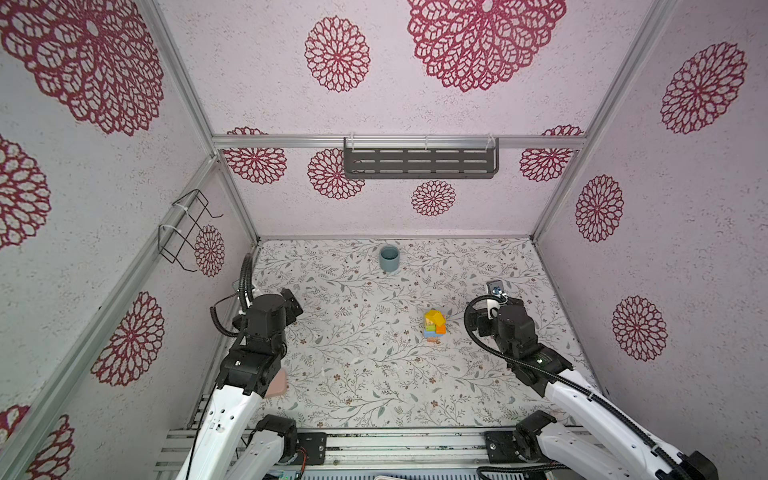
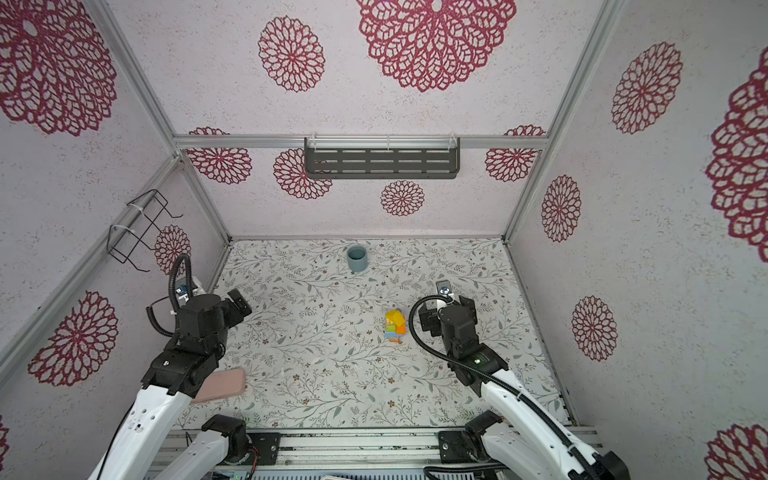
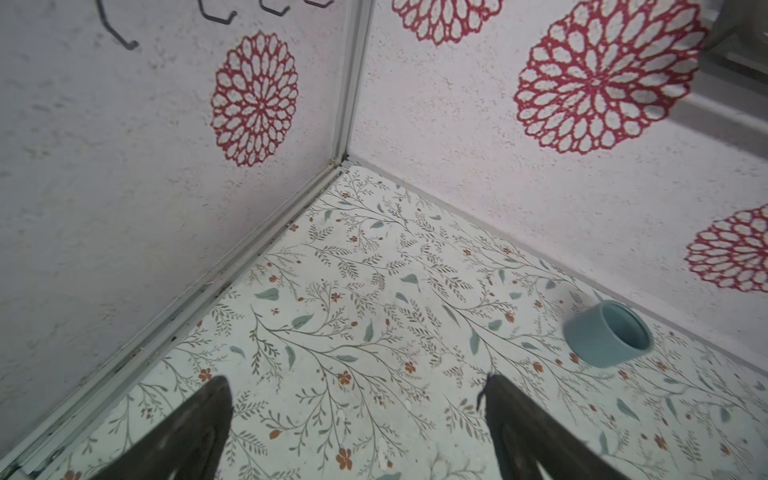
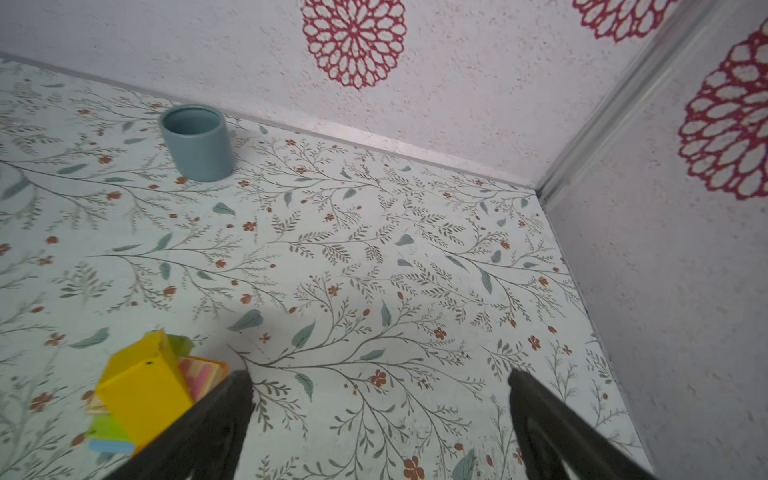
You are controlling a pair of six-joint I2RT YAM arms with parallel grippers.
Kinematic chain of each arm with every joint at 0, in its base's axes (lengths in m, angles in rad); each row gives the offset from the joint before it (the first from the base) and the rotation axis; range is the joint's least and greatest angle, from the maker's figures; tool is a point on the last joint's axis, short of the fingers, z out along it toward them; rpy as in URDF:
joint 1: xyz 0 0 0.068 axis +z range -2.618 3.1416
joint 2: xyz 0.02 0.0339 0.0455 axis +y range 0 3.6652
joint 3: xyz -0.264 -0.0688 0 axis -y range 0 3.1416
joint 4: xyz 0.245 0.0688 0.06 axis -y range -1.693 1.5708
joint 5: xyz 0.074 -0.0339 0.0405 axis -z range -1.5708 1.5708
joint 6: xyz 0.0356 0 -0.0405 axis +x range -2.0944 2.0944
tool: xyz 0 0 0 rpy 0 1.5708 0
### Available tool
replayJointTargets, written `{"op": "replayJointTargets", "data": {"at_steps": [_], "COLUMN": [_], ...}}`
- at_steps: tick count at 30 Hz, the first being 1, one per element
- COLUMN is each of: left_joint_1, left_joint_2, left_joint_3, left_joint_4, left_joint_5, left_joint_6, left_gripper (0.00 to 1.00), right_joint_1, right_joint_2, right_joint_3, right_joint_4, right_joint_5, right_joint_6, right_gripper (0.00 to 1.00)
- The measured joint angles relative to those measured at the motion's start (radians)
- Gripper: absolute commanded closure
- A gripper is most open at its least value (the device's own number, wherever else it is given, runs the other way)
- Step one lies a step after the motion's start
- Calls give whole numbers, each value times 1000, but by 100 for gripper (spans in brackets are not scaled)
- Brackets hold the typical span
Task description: Build the wood block tower
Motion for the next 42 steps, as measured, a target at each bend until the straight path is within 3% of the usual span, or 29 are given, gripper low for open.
{"op": "replayJointTargets", "data": {"at_steps": [7,12,17,23,30,42], "left_joint_1": [110,220,314,399,505,504], "left_joint_2": [118,262,371,482,499,648], "left_joint_3": [-135,-180,-183,-237,-348,-327], "left_joint_4": [189,329,481,673,857,1076], "left_joint_5": [-44,16,77,203,345,573], "left_joint_6": [79,166,214,257,252,212], "left_gripper": [3,3,3,3,3,3], "right_joint_1": [-16,-81,-187,-291,-369,-387], "right_joint_2": [78,144,173,222,270,271], "right_joint_3": [-266,-403,-425,-424,-422,-431], "right_joint_4": [356,612,741,837,885,955], "right_joint_5": [150,207,207,188,138,63], "right_joint_6": [-47,-77,-40,-6,12,13], "right_gripper": [1,1,1,1,1,1]}}
